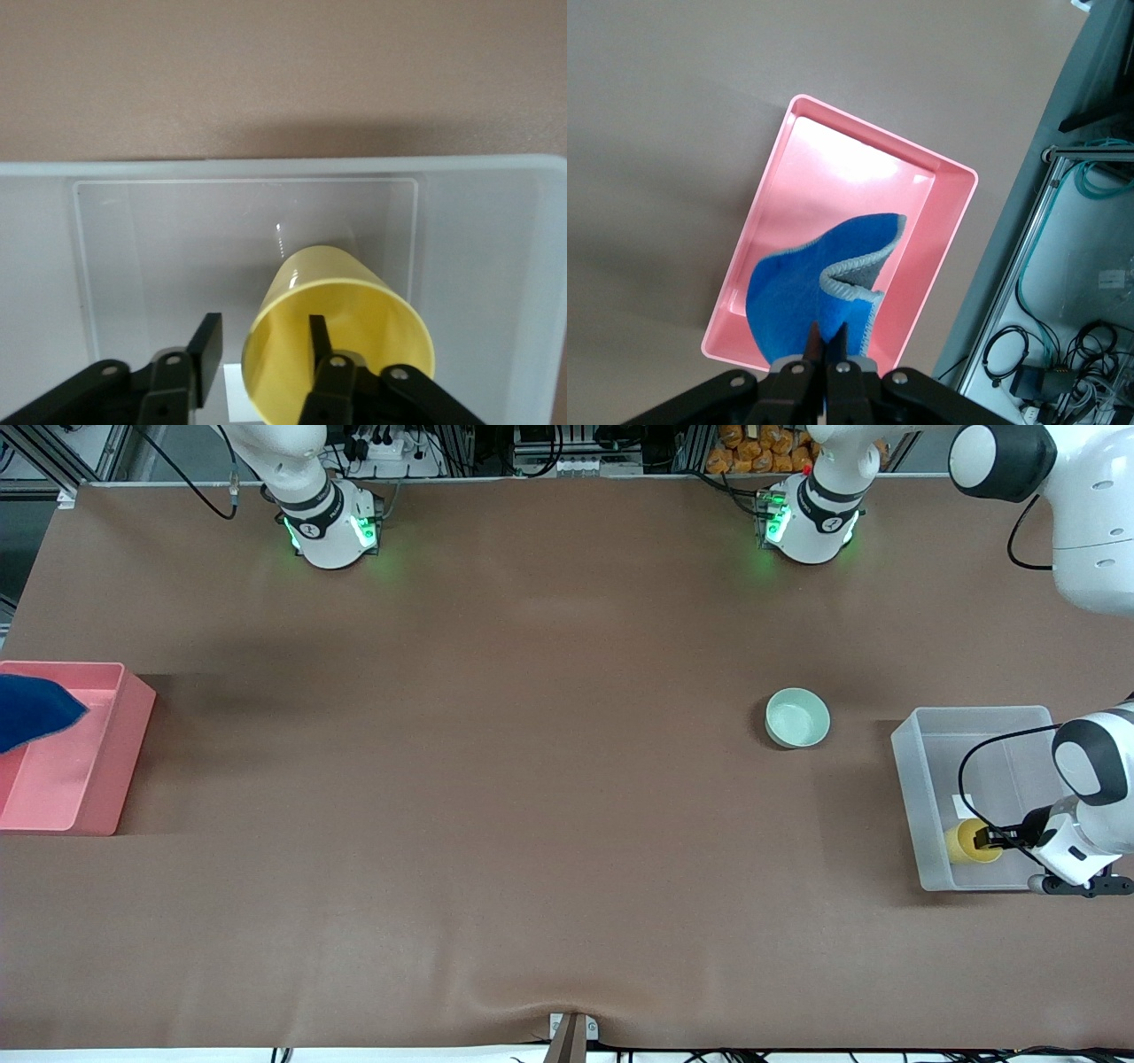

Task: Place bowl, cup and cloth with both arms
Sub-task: 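Lower the cup into the clear bin and release it with the left gripper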

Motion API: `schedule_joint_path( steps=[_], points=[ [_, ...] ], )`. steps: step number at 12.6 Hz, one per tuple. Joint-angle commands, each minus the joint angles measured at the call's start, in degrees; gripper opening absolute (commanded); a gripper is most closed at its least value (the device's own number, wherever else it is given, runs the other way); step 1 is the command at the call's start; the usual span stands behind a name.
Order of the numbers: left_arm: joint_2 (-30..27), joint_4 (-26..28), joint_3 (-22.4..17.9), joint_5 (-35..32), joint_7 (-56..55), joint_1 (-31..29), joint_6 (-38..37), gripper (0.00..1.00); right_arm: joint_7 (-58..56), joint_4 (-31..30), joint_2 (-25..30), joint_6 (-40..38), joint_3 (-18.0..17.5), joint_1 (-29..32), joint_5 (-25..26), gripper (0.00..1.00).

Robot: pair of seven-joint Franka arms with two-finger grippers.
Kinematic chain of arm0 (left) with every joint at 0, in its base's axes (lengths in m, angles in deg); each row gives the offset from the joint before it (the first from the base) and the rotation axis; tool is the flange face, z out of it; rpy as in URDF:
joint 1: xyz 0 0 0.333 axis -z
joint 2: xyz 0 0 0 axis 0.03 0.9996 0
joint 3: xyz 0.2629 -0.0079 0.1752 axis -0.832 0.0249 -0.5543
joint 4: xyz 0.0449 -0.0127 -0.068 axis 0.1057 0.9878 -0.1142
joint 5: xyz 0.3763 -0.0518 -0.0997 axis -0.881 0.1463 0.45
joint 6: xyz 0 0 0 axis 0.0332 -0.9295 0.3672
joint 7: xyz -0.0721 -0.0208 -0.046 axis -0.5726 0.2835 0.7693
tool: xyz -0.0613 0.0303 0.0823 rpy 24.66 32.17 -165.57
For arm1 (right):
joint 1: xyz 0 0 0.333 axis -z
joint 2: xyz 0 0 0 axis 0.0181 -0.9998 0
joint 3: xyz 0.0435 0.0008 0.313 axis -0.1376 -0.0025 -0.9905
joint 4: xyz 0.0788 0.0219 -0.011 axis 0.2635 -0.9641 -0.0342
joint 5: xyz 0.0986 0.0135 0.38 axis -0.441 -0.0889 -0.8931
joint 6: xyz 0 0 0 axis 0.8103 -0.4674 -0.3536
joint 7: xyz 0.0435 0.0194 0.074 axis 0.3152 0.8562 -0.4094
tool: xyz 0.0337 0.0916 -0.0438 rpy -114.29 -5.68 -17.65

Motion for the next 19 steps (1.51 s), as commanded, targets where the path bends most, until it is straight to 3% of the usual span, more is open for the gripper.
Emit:
schedule_joint_path(
  steps=[1, 7, 8, 11, 15, 19],
  points=[
    [-1.88, -0.51, 0.09, -2.23, 0.68, -0.18, -2.95, 0.6, -6.62, 0.74, 0.17, -0.21, -1.05, 1.69, 1.19, 0.0],
    [-10.48, -0.43, 0.79, -4.35, 0.41, 0.52, -10.76, 0.74, -15.09, 0.74, 0.96, -0.65, -1.58, 0.91, 0.75, 0.0],
    [-12.06, -0.17, 0.88, -4.35, 0.15, 1.22, -10.86, 1.0, -15.09, 0.65, 0.62, -0.39, -1.49, 1.17, 0.75, 0.0],
    [-16.28, 2.11, 2.63, -4.44, -2.66, 2.72, -16.3, 1.0, -15.09, 0.3, -1.14, -0.03, -1.4, 2.4, 0.66, 0.0],
    [-26.47, 14.92, 6.41, -3.73, -7.22, 2.63, -14.04, 1.0, -18.06, -1.45, -3.86, 5.22, -1.4, 5.03, 0.48, 0.0],
    [-34.47, 29.77, 11.07, -3.73, -13.56, 2.63, -5.97, 1.0, -20.35, -2.25, -7.99, 10.23, -1.49, 8.1, -1.7, 0.0]
  ],
)
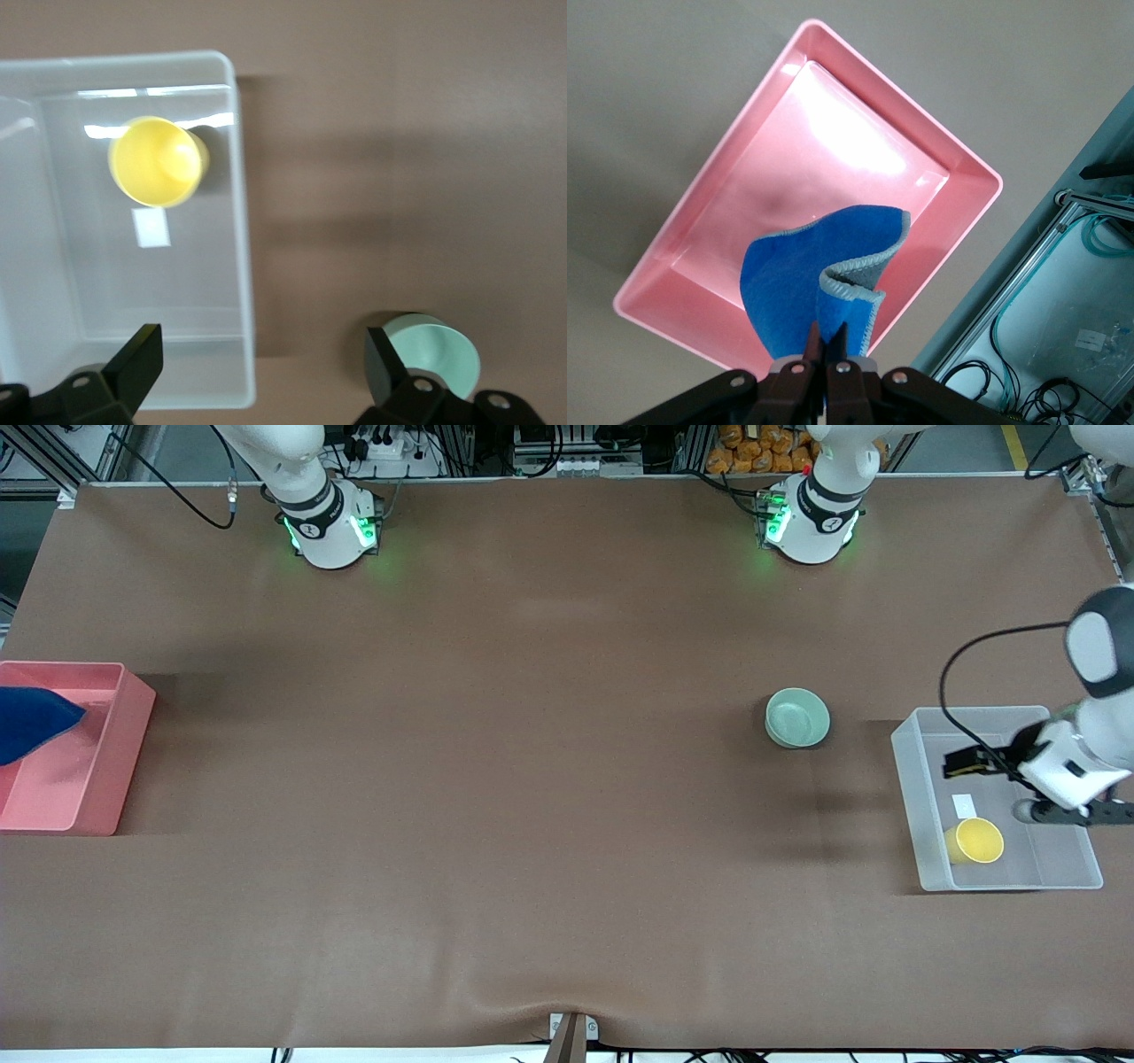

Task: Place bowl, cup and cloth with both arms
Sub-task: 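Grasp the green bowl rim with the left gripper while the right gripper lowers the cloth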

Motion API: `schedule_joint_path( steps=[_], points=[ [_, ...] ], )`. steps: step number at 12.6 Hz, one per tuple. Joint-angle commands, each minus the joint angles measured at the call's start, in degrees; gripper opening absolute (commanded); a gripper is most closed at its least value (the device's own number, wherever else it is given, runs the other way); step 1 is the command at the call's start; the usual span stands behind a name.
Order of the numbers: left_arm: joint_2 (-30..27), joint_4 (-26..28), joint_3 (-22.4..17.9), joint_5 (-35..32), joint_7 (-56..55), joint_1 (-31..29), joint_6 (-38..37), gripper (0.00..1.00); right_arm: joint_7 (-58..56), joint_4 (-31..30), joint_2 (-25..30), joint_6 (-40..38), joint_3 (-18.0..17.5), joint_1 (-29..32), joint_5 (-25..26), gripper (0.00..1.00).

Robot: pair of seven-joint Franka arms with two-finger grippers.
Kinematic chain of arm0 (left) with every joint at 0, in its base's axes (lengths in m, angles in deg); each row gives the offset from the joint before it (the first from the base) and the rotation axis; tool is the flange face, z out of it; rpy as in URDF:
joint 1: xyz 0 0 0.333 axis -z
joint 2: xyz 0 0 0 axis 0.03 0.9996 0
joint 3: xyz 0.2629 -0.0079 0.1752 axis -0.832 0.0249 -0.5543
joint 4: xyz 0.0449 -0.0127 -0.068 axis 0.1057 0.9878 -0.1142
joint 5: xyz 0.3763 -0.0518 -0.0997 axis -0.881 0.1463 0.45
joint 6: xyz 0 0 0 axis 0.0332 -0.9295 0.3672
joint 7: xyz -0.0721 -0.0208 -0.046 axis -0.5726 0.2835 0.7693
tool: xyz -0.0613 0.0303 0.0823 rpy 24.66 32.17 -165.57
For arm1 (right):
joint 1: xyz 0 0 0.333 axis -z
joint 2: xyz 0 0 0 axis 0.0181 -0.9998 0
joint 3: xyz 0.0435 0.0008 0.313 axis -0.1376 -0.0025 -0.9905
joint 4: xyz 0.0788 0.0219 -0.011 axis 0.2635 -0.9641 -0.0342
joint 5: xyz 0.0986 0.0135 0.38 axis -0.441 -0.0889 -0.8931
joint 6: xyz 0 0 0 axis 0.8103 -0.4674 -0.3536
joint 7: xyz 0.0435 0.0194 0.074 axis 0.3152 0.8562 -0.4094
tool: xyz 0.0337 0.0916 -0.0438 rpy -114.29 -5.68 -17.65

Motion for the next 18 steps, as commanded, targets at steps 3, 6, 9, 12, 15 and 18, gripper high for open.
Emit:
schedule_joint_path(
  steps=[3, 6, 9, 12, 15, 18],
  points=[
    [-8.41, 20.55, 4.26, -1.07, -4.82, -0.39, 15.32, 1.0, -5.97, 0.12, -3.99, 5.15, -1.02, 3.74, -4.38, 0.0],
    [-11.23, 29.37, 5.06, -1.24, -6.06, -0.3, 21.69, 1.0, -5.88, 0.21, -6.01, 6.73, -1.02, 4.54, -4.65, 0.0],
    [-11.24, 33.93, 7.16, -1.42, -9.21, -0.3, 24.83, 1.0, -5.88, 0.3, -7.07, 6.74, -1.02, 5.24, -7.11, 0.0],
    [-10.71, 39.56, 7.88, -1.51, -10.63, -0.39, 32.21, 1.0, -5.88, -0.31, -7.16, 6.04, -1.02, 4.55, -10.26, 0.0],
    [-8.26, 42.48, 7.88, -1.51, -10.98, -0.65, 37.07, 1.0, -5.88, -1.64, -8.91, 6.04, -1.11, 3.75, -12.38, 0.0],
    [-5.8, 43.45, 7.79, -1.51, -11.86, -0.74, 39.79, 0.92, -5.88, -1.64, -10.93, 6.13, -1.11, 3.31, -13.6, 0.0]
  ],
)
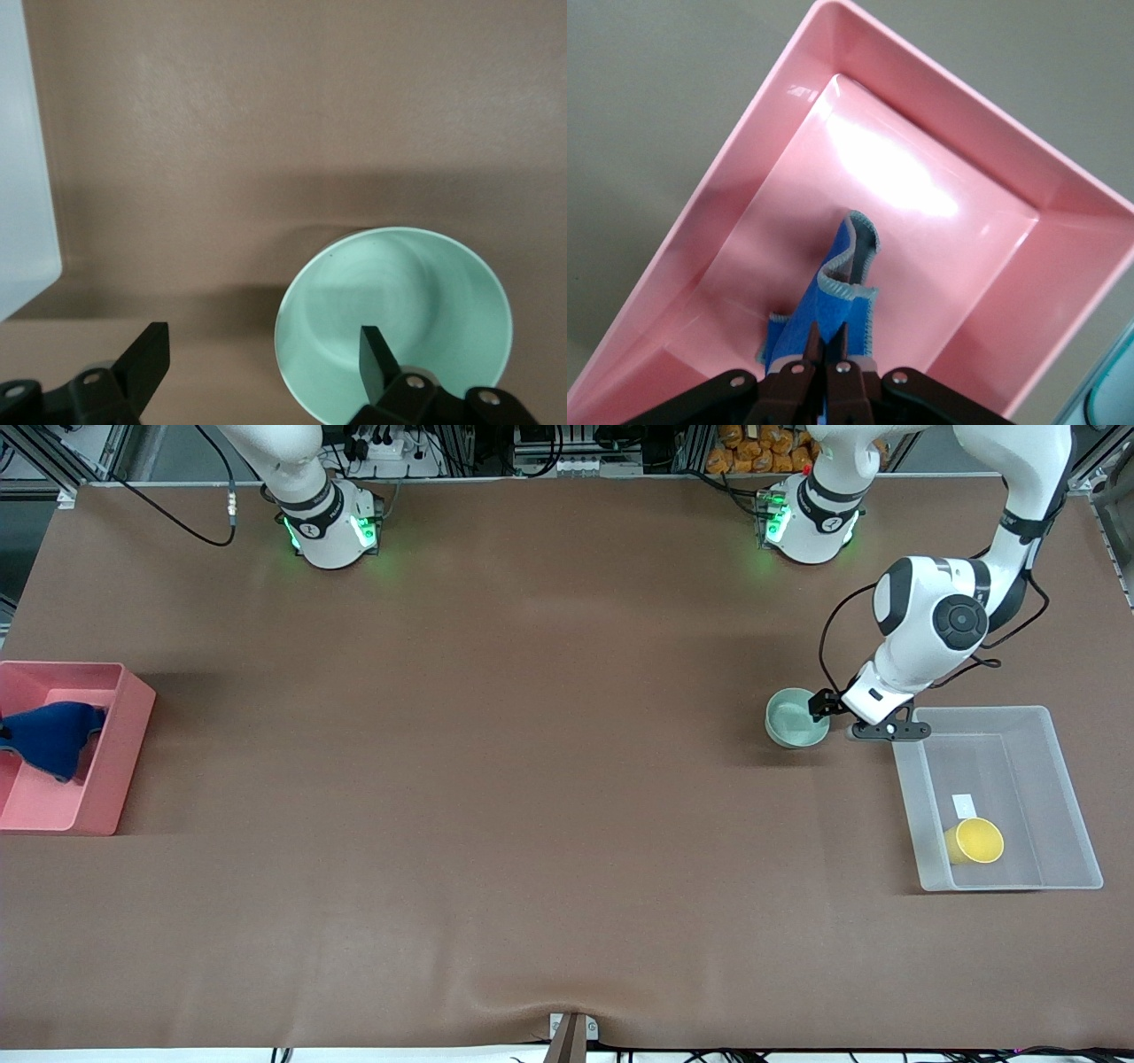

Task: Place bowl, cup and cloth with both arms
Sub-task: 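Grasp the green bowl rim with the left gripper while the right gripper lowers the cloth, then place the bowl in the clear bin while the right gripper releases the cloth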

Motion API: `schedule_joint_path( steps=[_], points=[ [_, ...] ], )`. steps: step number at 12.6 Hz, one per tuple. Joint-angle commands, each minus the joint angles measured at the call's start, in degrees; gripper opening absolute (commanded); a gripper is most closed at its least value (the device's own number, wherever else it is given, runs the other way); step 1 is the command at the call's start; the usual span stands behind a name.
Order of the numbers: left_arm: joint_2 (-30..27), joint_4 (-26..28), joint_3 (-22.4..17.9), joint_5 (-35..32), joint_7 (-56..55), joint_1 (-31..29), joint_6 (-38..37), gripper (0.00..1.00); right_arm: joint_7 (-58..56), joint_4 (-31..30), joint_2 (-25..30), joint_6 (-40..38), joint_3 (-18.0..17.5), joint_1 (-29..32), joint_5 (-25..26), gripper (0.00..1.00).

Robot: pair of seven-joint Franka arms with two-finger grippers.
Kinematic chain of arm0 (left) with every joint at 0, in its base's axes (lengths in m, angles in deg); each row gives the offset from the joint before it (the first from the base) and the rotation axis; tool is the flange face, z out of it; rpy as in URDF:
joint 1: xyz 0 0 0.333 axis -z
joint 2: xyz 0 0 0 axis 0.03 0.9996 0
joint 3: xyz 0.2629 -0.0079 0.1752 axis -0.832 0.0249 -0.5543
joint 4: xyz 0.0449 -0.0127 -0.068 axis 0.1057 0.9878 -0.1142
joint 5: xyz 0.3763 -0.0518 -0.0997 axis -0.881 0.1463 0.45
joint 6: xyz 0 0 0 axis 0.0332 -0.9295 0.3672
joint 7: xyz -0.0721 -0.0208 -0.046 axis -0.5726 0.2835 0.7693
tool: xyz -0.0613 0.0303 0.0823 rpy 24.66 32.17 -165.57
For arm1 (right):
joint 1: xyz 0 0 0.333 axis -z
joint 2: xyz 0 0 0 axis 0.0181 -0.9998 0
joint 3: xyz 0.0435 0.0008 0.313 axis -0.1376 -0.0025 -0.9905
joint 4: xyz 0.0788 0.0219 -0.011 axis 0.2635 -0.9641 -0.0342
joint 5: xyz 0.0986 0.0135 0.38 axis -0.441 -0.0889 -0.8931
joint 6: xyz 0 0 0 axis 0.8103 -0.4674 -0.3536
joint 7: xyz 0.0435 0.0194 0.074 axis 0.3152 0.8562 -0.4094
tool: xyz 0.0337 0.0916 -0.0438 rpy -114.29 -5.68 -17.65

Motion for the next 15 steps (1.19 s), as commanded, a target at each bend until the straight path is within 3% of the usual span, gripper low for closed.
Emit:
schedule_joint_path(
  steps=[1, 3, 4, 6, 7, 8, 9, 10, 11, 15],
  points=[
    [2.1, 0.65, 0.25, -1.68, -2.95, -0.52, 2.66, 0.73, -1.04, 0.39, -2.06, 0.05, 0.07, 0.24, -2.86, 0.0],
    [2.63, 0.56, 0.33, -1.77, -3.04, -0.43, 3.37, 0.48, -0.78, 0.39, -2.85, -0.04, 0.07, 0.41, -2.95, 0.0],
    [3.33, 0.47, 0.34, -1.77, -3.21, -0.34, 3.54, 0.46, -0.77, 0.39, -3.38, -0.04, 0.07, 0.59, -3.04, 0.0],
    [4.12, 0.56, 0.34, -1.77, -3.21, -0.34, 4.95, 0.27, -0.69, 0.39, -4.35, 0.05, 0.15, 0.59, -4.35, 0.0],
    [4.13, 0.47, 0.34, -1.77, -3.21, -0.43, 4.95, 0.08, -0.34, 0.39, -5.22, 0.13, 0.16, 0.68, -4.88, 0.0],
    [4.13, 0.21, 0.25, -1.77, -3.39, -0.43, 4.78, 0.0, -0.25, 0.48, -5.67, 0.14, 0.16, 1.03, -5.06, 0.0],
    [4.04, -0.14, 0.33, -1.77, -4.61, -0.52, 4.6, 0.0, -0.16, 0.48, -5.67, 0.14, 0.16, 1.12, -5.06, 0.0],
    [3.43, -0.84, 0.34, -1.77, -5.49, -0.6, 4.16, 0.0, -0.16, 0.48, -5.67, 0.05, 0.16, 1.12, -5.06, 0.13],
    [2.9, -2.24, 0.42, -1.77, -5.67, -0.6, 2.25, 0.0, -0.07, 0.39, -5.67, -0.04, 0.16, 1.29, -5.06, 0.96],
    [1.58, -15.4, -0.01, -1.68, -5.94, -1.21, -17.5, 0.0, -0.42, 0.48, -5.76, -0.04, 0.16, 1.73, -5.15, 1.0]
  ],
)
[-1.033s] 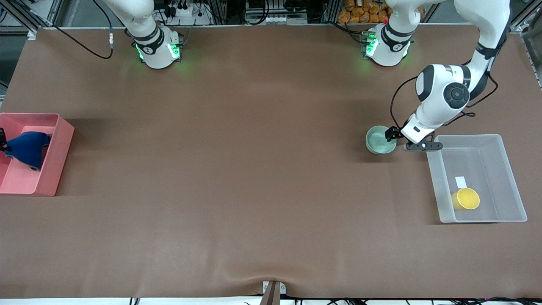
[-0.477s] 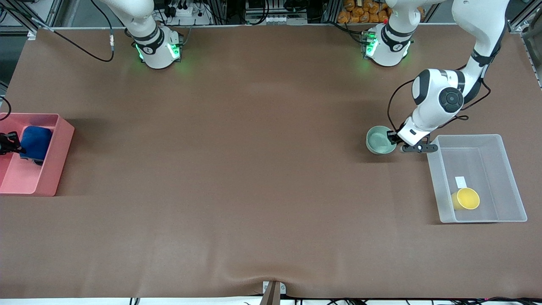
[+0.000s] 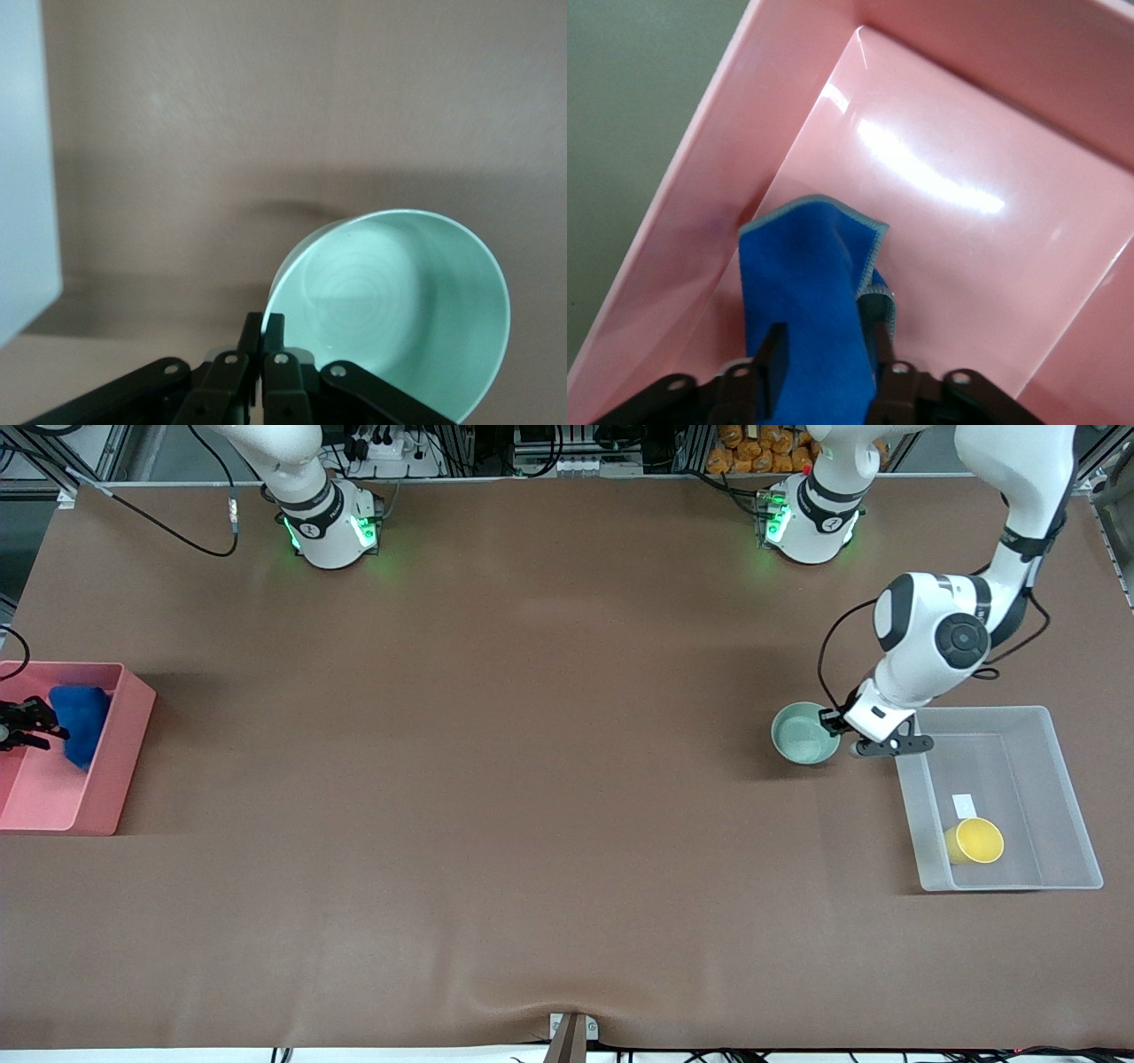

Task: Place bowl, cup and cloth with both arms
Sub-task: 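Place the bowl in the clear bin while the right gripper releases the cloth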

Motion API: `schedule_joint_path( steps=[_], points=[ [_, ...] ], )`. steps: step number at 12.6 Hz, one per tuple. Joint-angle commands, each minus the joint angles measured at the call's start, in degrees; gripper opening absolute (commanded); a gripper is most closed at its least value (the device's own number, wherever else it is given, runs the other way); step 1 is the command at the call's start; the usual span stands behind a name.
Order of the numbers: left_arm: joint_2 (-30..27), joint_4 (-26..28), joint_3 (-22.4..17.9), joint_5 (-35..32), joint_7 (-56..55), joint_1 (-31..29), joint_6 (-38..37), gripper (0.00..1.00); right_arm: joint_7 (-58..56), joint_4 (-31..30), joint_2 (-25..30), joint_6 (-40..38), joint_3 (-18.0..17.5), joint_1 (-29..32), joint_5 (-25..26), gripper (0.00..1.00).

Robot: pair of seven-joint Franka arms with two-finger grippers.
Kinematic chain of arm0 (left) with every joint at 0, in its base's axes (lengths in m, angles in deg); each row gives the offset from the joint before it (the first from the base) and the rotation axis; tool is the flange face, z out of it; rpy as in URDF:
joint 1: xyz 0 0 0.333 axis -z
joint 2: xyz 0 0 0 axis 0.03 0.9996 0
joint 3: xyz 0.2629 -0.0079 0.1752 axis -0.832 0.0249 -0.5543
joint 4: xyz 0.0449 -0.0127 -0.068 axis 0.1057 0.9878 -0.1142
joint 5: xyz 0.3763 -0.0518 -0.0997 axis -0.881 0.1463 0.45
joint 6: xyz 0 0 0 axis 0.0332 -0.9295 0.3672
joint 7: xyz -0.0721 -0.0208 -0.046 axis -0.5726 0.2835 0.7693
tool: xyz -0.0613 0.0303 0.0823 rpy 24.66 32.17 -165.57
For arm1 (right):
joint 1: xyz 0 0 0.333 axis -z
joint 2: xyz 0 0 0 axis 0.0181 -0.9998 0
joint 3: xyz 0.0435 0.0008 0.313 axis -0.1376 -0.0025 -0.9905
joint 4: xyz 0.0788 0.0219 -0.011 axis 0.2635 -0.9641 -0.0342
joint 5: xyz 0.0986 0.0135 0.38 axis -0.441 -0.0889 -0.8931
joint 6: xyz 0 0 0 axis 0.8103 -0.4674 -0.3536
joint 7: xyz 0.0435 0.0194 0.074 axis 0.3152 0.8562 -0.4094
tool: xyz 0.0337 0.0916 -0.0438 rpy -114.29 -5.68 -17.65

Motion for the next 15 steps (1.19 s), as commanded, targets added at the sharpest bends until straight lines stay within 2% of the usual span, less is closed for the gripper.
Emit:
schedule_joint_path(
  steps=[1, 3, 7, 10, 12, 15],
  points=[
    [-0.85, -9.15, -0.02, -1.68, -0.75, -2.69, -12.44, 0.0, -0.25, 0.52, -0.11, -0.38, -0.59, 0.78, -1.13, 1.0],
    [-0.67, -14.08, -0.2, -1.59, 2.66, -5.42, -16.59, 0.0, -0.07, 1.04, 0.67, -3.7, -0.68, 0.43, -1.13, 1.0],
    [1.08, -21.91, -0.37, -1.85, 13.39, -16.22, -19.68, 0.0, 7.81, 1.22, 6.98, -9.68, -0.59, -1.58, -0.95, 1.0],
    [4.41, -24.21, -0.37, -3.25, 17.36, -22.21, -19.86, 0.0, 13.62, 1.04, 12.09, -14.17, -0.42, -4.31, -0.16, 1.0],
    [7.31, -24.92, -0.46, -6.05, 17.36, -23.18, -18.73, 0.0, 16.69, 0.96, 14.73, -16.81, -0.42, -5.98, 0.27, 1.0],
    [10.4, -24.83, -0.37, -8.18, 17.45, -24.51, -16.18, 0.0, 26.96, 1.04, 19.82, -22.07, -0.5, -9.92, 4.48, 1.0]
  ],
)
